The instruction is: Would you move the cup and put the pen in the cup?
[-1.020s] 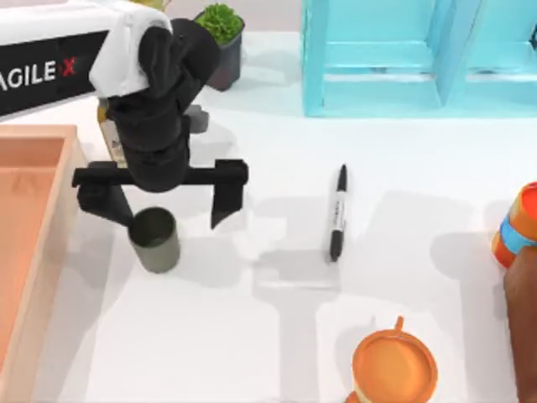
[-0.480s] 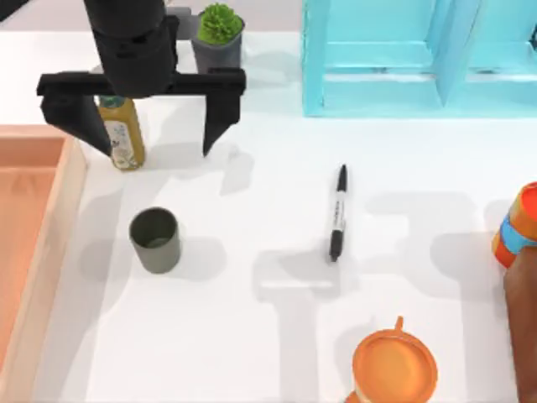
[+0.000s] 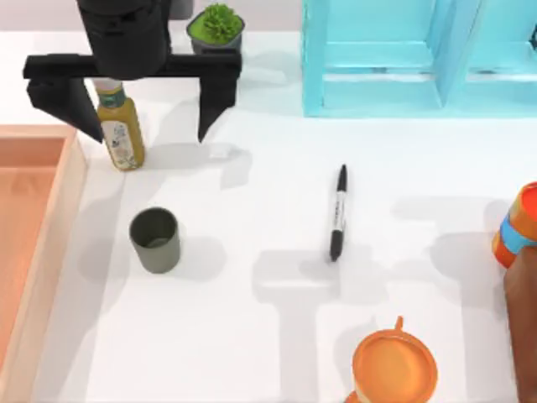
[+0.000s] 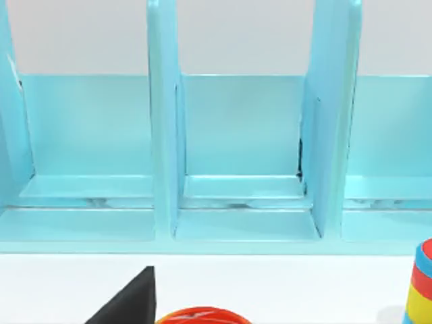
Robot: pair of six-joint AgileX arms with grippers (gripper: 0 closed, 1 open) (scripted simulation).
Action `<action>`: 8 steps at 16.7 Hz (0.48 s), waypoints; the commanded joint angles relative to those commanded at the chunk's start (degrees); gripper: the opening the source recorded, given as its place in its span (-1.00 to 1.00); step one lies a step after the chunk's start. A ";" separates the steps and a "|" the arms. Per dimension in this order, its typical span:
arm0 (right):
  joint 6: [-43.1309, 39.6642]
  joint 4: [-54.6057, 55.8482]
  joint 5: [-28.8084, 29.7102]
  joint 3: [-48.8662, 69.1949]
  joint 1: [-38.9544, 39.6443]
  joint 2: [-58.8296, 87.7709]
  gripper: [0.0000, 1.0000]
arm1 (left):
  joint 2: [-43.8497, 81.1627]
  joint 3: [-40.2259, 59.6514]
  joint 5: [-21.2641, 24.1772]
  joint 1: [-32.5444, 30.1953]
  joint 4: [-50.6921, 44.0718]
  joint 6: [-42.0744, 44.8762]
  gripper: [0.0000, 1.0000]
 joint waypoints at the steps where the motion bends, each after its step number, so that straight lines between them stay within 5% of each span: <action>1: 0.00 0.00 0.00 0.00 0.00 0.00 1.00 | 0.74 0.73 0.24 -0.26 0.19 -0.17 1.00; 8: 0.00 0.00 0.00 0.00 0.00 0.00 1.00 | 21.30 17.36 6.00 -7.17 4.90 -2.36 1.00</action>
